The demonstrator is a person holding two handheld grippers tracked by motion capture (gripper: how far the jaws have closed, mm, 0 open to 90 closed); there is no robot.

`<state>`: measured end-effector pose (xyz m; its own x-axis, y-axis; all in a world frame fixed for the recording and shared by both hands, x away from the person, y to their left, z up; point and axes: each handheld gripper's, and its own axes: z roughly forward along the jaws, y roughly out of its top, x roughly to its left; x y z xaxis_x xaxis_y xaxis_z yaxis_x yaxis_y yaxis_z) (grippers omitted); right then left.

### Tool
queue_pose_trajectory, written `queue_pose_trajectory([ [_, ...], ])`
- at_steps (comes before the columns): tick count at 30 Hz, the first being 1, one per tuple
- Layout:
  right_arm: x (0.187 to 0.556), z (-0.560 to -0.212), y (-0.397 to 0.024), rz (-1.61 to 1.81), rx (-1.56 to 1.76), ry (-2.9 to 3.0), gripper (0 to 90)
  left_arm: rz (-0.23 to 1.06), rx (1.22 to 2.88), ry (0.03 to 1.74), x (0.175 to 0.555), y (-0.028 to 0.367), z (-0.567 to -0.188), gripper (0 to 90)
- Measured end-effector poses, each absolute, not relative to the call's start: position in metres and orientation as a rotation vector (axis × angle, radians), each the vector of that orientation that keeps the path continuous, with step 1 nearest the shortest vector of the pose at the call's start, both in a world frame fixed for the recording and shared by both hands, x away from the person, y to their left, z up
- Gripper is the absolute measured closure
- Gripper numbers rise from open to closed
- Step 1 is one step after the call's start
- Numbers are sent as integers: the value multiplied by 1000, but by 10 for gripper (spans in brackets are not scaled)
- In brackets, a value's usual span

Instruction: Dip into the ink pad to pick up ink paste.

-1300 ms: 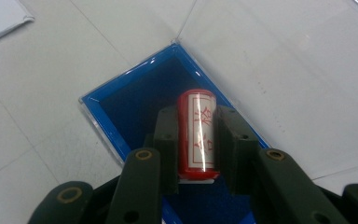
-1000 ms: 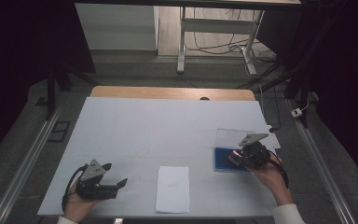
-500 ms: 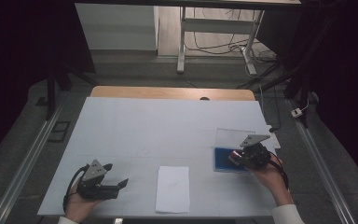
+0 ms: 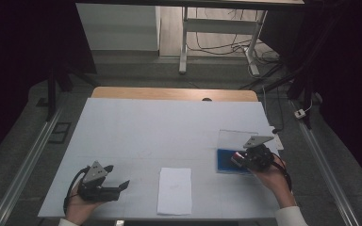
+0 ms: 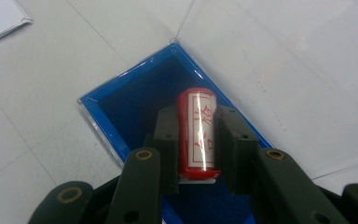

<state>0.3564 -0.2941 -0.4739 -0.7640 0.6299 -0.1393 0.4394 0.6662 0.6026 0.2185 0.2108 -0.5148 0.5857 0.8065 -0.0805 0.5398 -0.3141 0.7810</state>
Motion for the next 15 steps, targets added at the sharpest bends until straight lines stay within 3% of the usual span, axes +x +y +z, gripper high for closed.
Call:
queue_pose_trajectory([
  [15,353,-456,-308,945,849,2471,705,427,1996,1085,218,216,-515,169],
])
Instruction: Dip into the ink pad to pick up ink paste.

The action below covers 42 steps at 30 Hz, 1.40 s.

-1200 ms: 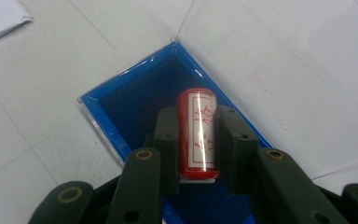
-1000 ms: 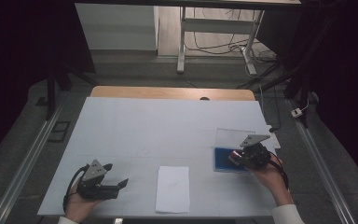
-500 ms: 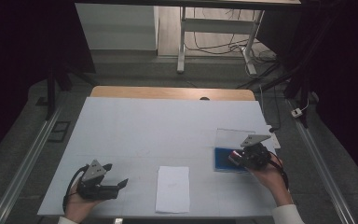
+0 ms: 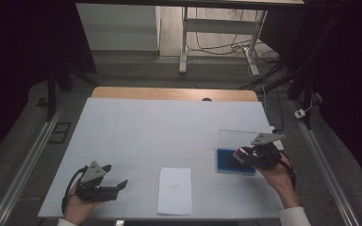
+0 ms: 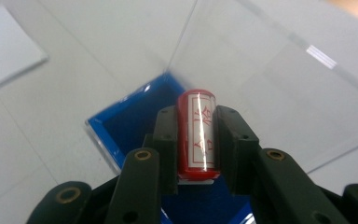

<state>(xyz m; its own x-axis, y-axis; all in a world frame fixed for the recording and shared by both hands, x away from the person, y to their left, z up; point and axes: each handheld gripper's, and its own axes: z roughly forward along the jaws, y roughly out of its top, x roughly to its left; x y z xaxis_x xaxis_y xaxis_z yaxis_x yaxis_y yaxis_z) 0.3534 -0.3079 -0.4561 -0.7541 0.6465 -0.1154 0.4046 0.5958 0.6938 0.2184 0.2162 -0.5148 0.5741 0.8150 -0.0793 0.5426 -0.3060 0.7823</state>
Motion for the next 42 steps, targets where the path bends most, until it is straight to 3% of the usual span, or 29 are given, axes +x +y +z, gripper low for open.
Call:
queue_pose_trajectory([
  [13,341,-426,-314,1092,839,2393,705,427,2005,1084,219,214,-515,170],
  [42,355,-457,-294,899,848,2482,704,426,2013,1086,220,215,-517,171],
])
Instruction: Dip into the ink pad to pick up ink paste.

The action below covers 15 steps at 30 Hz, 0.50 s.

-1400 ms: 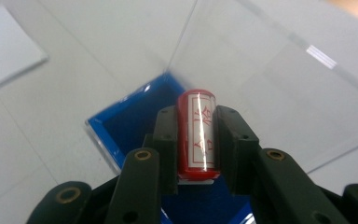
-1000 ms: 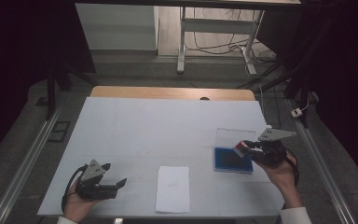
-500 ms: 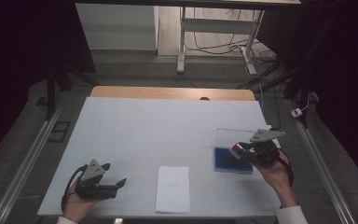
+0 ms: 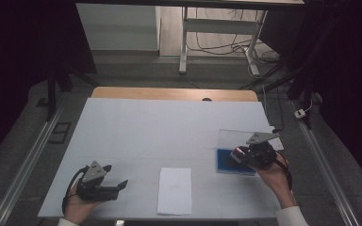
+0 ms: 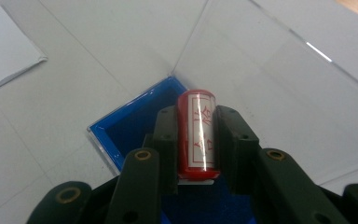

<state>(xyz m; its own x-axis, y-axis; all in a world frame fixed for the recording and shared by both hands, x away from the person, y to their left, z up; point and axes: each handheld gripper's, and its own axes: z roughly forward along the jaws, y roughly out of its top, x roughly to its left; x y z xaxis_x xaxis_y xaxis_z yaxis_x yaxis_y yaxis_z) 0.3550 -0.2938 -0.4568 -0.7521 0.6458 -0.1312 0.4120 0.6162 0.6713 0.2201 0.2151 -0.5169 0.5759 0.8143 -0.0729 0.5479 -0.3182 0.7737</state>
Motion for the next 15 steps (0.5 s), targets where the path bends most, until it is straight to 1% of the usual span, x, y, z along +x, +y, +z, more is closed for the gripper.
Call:
queue_pose_trajectory([
  [10,358,-469,-285,812,842,2525,704,426,2015,1090,220,215,-517,172],
  [15,359,-469,-286,815,859,2527,704,426,2016,1091,220,215,-518,172],
])
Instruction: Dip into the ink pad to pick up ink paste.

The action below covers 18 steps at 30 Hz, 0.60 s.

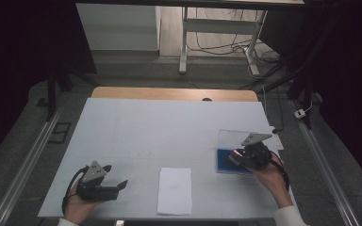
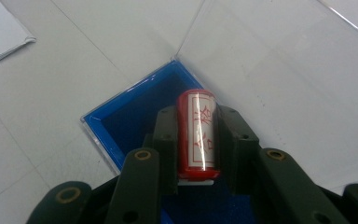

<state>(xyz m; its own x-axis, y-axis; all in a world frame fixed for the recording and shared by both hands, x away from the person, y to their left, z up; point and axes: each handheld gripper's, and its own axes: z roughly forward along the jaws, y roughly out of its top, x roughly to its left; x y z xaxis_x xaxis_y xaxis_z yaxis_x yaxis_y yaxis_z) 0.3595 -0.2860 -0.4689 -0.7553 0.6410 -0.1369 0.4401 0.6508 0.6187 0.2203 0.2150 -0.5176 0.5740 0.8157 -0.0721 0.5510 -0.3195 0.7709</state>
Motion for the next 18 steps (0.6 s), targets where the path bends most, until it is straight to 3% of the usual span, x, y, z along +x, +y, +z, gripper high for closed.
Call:
queue_pose_trajectory([
  [18,361,-467,-280,746,841,2548,707,424,2020,1091,221,214,-518,173],
])
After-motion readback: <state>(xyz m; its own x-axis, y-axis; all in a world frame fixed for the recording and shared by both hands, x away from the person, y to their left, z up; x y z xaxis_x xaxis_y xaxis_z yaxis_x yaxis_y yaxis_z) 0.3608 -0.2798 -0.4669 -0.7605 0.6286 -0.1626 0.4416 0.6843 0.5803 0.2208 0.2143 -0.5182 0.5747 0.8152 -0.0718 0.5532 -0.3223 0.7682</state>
